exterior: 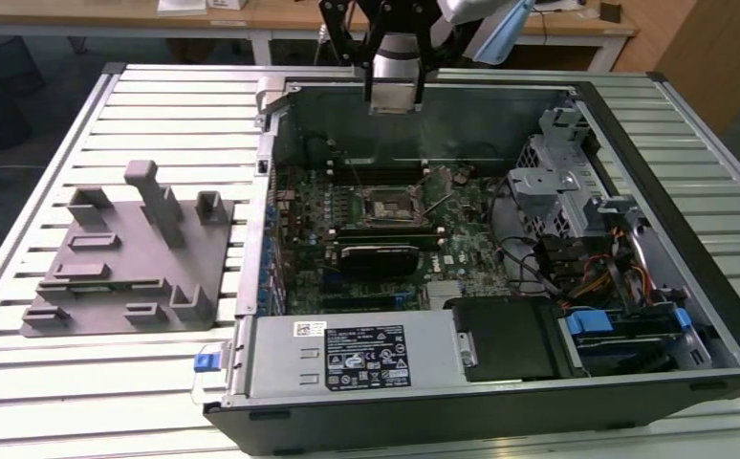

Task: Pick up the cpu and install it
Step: 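Place the cpu into insertion slot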

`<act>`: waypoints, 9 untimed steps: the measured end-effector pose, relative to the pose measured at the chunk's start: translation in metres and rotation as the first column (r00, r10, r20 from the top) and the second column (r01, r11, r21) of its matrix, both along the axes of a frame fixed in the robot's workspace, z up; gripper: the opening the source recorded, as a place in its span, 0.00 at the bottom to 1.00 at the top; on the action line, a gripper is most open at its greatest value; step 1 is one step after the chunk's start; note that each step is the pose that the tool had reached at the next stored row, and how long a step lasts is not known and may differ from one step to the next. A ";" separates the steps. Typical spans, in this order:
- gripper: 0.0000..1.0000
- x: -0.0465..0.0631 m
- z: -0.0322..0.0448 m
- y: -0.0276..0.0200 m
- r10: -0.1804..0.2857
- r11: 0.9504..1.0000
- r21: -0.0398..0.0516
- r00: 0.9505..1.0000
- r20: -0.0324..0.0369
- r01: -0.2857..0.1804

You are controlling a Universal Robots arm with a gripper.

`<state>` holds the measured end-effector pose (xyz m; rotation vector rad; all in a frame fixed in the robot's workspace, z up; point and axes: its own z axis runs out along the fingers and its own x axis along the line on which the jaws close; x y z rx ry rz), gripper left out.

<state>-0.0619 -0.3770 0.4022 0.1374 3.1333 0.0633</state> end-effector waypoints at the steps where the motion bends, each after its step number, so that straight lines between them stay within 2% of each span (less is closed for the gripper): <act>1: 0.53 0.000 -0.0001 0.0000 -0.017 1.000 0.000 1.000 0.000 0.017; 4: 0.53 0.000 -0.0007 0.0000 -0.069 0.998 0.000 0.998 0.001 0.069; 6: 0.53 0.000 -0.0010 0.0000 -0.107 0.994 0.000 0.994 0.001 0.107; 9: 0.53 0.000 -0.0018 0.0000 -0.172 0.985 0.000 0.985 0.002 0.172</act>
